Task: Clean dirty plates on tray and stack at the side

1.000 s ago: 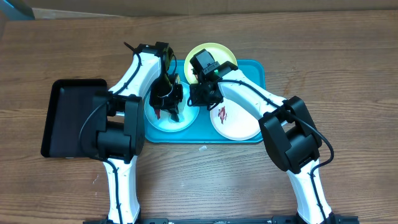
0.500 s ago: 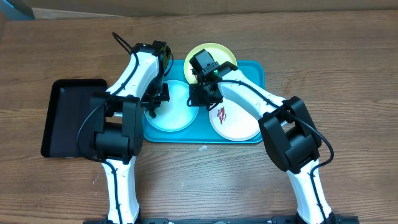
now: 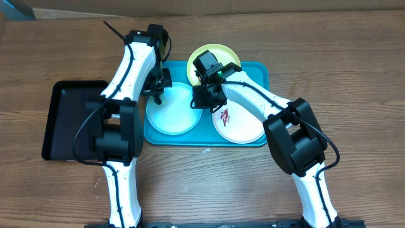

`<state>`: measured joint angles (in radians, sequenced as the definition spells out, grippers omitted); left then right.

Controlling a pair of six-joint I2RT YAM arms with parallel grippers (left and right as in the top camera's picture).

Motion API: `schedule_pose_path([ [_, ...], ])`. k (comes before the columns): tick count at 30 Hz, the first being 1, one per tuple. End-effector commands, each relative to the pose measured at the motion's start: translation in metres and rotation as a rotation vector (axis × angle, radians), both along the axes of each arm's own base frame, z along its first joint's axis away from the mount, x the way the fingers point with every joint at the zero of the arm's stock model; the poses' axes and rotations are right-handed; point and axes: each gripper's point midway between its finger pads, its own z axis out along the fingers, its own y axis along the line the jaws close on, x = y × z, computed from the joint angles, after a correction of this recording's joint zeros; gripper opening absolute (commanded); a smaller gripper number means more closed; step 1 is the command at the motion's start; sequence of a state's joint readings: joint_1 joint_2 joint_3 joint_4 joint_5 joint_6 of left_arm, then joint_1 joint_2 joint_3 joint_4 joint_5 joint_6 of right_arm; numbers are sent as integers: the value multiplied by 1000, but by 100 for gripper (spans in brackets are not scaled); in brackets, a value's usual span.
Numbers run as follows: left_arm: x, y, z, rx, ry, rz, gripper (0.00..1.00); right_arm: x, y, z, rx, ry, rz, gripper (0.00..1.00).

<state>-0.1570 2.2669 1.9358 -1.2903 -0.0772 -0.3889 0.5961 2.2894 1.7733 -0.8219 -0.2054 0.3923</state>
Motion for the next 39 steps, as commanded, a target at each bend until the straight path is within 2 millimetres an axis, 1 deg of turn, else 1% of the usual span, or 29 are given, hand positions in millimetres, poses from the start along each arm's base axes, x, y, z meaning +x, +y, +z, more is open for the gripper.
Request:
schedule_pose_path([
  [1, -3, -23, -9, -132, 25, -16, 4, 0, -3, -7, -13, 9, -5, 4],
  [4, -8, -35, -23, -204, 39, -12, 4, 0, -3, -7, -13, 9, -5, 4],
  [6, -15, -47, -35, -280, 59, -8, 4, 0, -3, -7, -13, 9, -5, 4],
  [7, -16, -49, -37, -291, 62, -6, 4, 0, -3, -7, -13, 9, -5, 4],
  [9, -21, -55, -47, -329, 72, -3, 4, 0, -3, -7, -13, 8, -6, 4],
  [10, -24, -55, -51, -329, 76, -2, 4, 0, -3, -7, -13, 8, -6, 4],
  [11, -26, -53, -55, -320, 81, -1, 4, 0, -3, -7, -12, 8, -5, 4],
  [13, -31, -42, -63, -259, 89, 1, 4, 0, -3, -7, -13, 9, -5, 4],
  [15, -35, -20, -66, -135, 98, 25, 4, 0, -3, -7, -13, 9, -6, 4],
  [17, -39, 2, -64, -4, 108, 56, 4, 0, -3, -7, -13, 9, -6, 4],
  [20, -45, 28, -51, 149, 126, 84, 4, 0, -3, -7, -13, 9, -6, 4],
  [23, -42, 38, -35, 218, 126, 83, 4, 0, -3, -7, -12, 8, -6, 4],
  [27, -31, 48, -6, 284, 89, 113, 4, 0, -3, -7, -12, 7, -6, 4],
  [32, -12, 46, 33, 274, 23, 124, 4, 0, -3, -7, -12, 8, -5, 4],
  [34, -7, 44, 50, 265, -5, 147, 4, 0, -3, -7, -12, 9, -5, 4],
  [36, -5, 39, 62, 234, -20, 154, 4, -1, -2, -6, -9, 10, -4, 4],
  [38, -2, 34, 75, 193, -38, 163, 4, -2, -1, -2, -3, 10, -1, 4],
  [39, 0, 33, 82, 178, -49, 168, 4, -2, -1, 4, 0, 7, 2, 4],
])
